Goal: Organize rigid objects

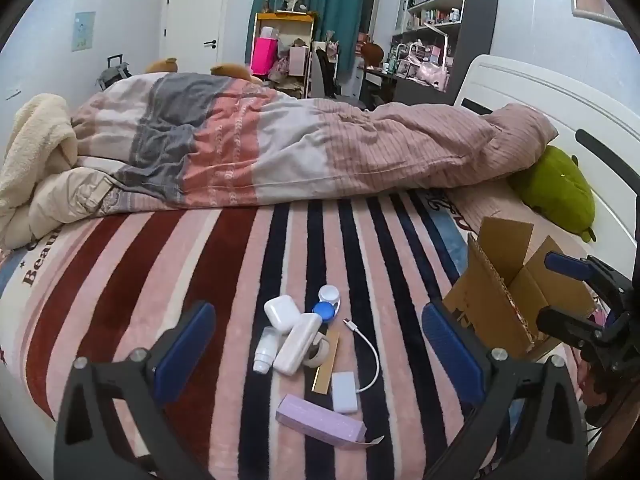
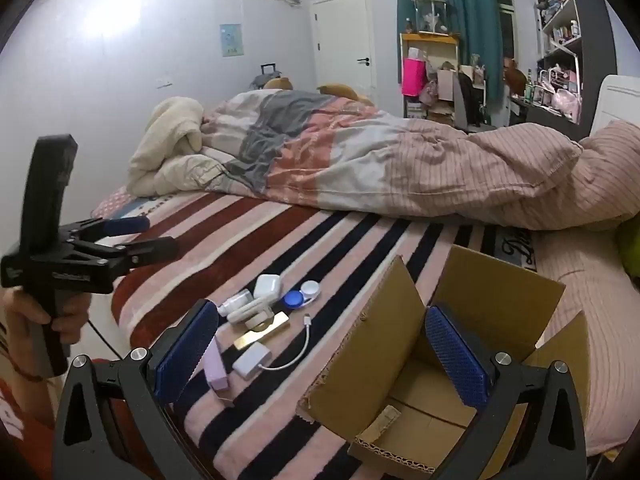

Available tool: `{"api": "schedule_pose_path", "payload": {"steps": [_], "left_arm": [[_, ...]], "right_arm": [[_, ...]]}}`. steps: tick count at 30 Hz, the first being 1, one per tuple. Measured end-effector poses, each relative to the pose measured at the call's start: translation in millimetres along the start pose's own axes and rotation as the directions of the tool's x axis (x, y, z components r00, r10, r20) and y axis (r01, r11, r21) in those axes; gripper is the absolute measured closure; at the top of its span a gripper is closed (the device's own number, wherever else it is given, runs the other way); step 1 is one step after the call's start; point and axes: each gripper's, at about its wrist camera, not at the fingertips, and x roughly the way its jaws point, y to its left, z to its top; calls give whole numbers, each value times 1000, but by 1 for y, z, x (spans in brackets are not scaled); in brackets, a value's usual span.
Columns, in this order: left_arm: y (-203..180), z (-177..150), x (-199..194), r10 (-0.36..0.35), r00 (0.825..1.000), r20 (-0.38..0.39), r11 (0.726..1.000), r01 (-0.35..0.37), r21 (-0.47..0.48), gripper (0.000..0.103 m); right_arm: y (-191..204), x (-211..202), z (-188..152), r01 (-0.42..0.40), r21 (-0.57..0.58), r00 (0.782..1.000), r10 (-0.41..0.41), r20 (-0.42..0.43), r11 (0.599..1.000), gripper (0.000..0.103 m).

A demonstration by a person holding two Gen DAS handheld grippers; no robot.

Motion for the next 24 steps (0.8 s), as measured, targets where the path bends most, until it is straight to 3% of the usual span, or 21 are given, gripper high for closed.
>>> {"api": "schedule_pose_path", "payload": {"steps": [5,8,24], "left_arm": [[-14,-5,9,3,999,-33,1000,-3,11,1],[-6,-4,5,-20,999,-32,1000,20,-6,1],[4,-3,12,-30,998,-61,999,29,-15,1]], "right_arm": [[-15,-8,-5,-28,13,1000,27,15,1000,0],[0,1,0,34,-23,999,-34,-20,999,0],[-1,9,-5,30,15,1000,-30,1,999,0]]}}
